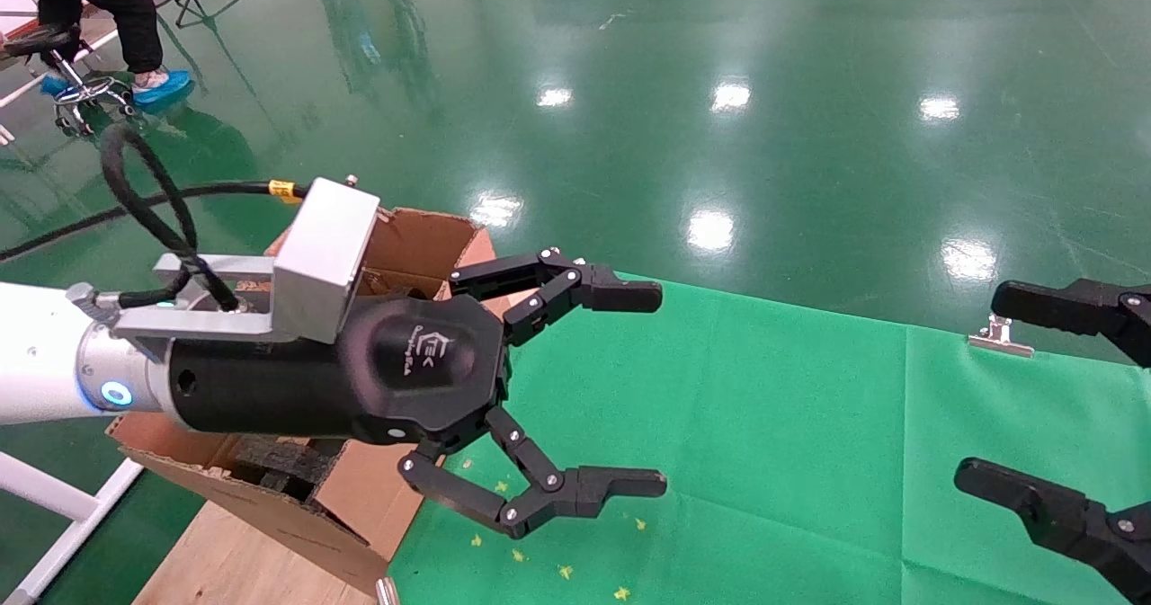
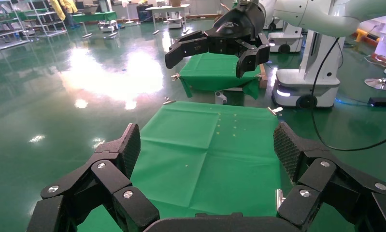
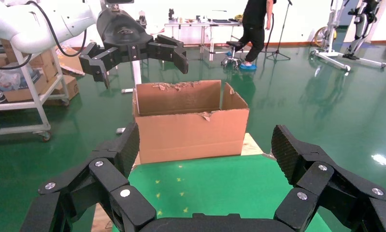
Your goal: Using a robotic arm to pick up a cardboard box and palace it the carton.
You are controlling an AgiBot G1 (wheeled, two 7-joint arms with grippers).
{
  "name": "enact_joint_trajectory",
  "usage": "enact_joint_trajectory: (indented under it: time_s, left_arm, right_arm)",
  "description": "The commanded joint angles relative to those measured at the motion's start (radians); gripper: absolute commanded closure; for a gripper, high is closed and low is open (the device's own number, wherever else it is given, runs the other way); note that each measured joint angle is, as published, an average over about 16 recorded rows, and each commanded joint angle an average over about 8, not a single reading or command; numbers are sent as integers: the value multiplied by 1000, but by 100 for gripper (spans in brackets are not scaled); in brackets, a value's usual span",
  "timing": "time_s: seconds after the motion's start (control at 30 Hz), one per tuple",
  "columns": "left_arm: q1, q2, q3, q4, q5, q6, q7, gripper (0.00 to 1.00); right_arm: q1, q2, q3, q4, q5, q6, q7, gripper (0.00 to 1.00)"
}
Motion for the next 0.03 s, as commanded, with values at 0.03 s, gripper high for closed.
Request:
enact_joint_trajectory:
  time_s: [0.03]
  left_arm:
    - [0,0,0,0,0,0,0,0]
  right_arm:
    - [0,0,0,0,0,0,0,0]
